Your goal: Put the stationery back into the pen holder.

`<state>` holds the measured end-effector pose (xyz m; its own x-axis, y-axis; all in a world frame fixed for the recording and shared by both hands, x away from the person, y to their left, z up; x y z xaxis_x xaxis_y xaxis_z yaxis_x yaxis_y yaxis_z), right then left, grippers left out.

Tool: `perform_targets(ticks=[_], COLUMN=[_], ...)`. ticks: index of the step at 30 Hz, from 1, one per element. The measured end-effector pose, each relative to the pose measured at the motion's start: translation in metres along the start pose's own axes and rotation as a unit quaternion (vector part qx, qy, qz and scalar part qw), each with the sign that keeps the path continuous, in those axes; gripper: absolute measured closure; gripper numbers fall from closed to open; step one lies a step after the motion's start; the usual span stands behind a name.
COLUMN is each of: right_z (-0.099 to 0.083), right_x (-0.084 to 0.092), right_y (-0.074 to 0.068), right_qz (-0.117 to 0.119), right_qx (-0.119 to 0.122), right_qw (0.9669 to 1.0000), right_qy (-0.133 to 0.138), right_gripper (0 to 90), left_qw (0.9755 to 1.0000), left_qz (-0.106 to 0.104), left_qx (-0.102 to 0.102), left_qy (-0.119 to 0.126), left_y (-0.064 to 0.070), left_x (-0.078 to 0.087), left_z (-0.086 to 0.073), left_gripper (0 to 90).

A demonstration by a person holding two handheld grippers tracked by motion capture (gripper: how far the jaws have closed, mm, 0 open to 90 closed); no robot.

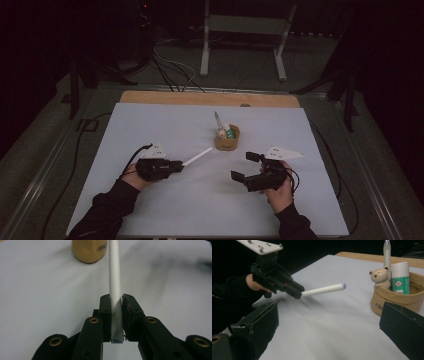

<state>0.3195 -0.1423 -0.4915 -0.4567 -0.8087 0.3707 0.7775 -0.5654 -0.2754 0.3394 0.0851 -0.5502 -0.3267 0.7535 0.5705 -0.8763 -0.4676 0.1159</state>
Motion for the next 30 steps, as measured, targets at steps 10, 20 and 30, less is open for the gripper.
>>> perform_targets(ticks=[10,20,30], right_z=[-0.003,-0.010,-0.010], right_x=[-0.005,-0.013,-0.015], right_y=[-0.001,0.002,0.003], right_qz=[-0.012,-0.037,-0.049], right_qx=[0.014,0.035,0.027], right_qw=[0.9998,0.9986,0.9984], right_qy=[-0.009,-0.016,-0.013], right_gripper=[2.5,2.6,2.5], left_qw=[0.9986,0.9967,0.9937], left_qz=[0.015,0.006,0.016], left_qx=[0.023,0.042,0.069], left_qy=[0.044,0.070,0.087], left_y=[0.013,0.025,0.033], left_x=[0.000,0.000,0.004], left_z=[0.006,0.008,0.009], left_gripper=[80.0,80.0,80.0])
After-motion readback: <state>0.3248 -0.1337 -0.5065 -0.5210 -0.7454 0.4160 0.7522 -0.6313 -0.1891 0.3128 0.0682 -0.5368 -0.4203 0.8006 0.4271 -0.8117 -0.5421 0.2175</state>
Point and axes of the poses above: each handheld gripper's, and its own axes: x roughly backward along the jaws, z roughly out of its top, y roughly to its right, the point moved 9 cm from there along -x, roughly forward along the jaws
